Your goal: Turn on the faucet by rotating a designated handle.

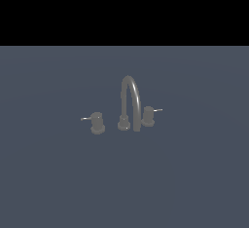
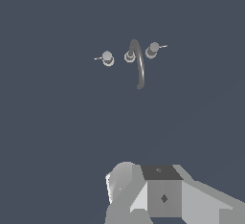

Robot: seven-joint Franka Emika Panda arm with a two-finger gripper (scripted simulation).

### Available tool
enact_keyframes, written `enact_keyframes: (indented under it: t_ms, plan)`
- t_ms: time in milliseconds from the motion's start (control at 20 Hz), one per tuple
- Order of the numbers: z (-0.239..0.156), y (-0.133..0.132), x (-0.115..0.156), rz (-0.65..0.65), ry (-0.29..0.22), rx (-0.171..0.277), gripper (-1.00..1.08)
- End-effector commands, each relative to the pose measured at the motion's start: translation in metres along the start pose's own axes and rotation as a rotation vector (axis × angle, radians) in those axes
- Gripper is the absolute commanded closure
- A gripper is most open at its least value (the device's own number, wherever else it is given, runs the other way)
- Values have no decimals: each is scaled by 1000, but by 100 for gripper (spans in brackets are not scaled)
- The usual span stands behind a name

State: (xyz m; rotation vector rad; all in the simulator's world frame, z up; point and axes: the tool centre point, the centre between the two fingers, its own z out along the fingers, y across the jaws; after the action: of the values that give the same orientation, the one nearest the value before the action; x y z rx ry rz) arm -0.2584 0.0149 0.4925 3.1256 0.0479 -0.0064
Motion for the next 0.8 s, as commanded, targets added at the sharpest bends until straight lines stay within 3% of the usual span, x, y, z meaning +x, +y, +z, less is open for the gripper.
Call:
enact_keyframes:
  t_ms: [0,750]
  plan:
    - [0,0,0,0,0,0,108]
    - [38,-23,12,124,-1,2,108]
